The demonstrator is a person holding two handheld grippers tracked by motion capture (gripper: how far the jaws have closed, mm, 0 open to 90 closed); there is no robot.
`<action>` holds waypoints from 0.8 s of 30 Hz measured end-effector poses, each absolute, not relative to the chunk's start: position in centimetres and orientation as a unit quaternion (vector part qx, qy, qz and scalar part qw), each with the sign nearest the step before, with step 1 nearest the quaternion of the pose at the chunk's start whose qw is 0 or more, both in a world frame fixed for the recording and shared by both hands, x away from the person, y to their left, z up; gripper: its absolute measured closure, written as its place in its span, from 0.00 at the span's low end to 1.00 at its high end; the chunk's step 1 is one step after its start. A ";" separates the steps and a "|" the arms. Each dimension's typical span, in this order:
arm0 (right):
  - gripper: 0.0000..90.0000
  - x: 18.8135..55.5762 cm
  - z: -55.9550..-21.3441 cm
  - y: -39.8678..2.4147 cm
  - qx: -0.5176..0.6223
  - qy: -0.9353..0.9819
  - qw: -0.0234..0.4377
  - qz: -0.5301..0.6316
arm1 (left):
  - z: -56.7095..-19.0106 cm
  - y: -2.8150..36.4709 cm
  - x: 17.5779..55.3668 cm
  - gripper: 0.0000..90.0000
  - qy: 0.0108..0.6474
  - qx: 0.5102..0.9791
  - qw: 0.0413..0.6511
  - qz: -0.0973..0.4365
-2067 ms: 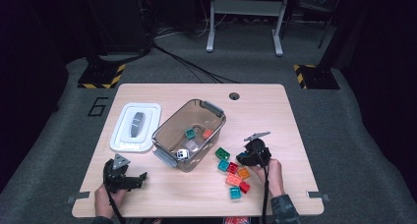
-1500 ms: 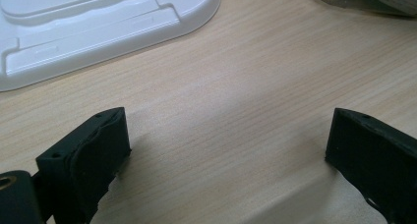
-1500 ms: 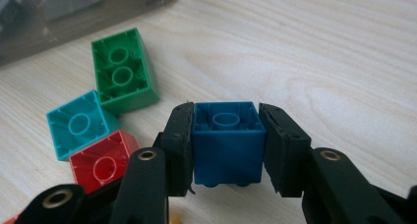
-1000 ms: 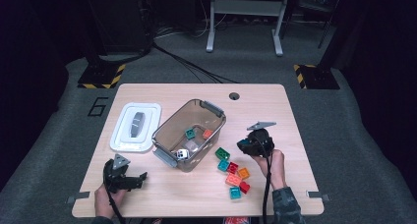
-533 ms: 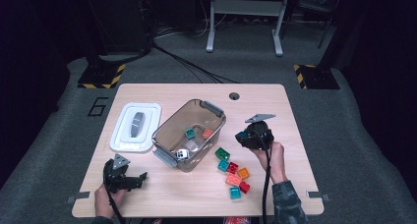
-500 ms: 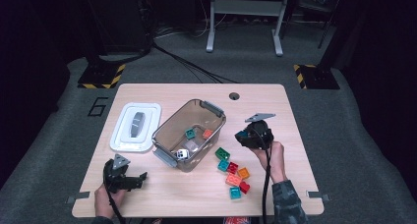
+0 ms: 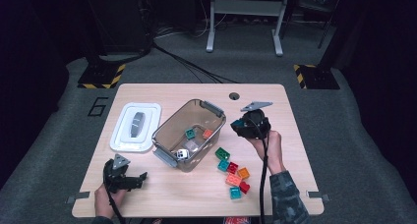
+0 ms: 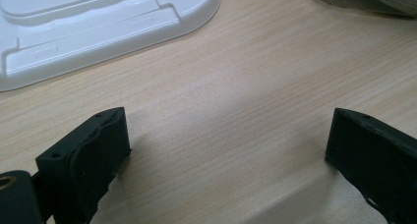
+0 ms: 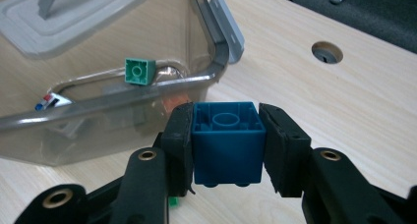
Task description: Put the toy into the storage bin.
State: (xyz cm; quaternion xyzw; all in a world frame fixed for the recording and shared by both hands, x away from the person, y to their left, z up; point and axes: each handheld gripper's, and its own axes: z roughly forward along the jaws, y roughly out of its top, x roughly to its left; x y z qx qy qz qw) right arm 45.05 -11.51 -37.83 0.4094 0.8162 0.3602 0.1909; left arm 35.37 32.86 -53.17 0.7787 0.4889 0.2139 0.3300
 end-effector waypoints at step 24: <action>0.65 47.8 -35.5 -5.9 0.348 0.842 0.201 0.360 | -53.2 32.9 35.4 0.03 0.489 0.779 0.330 0.214</action>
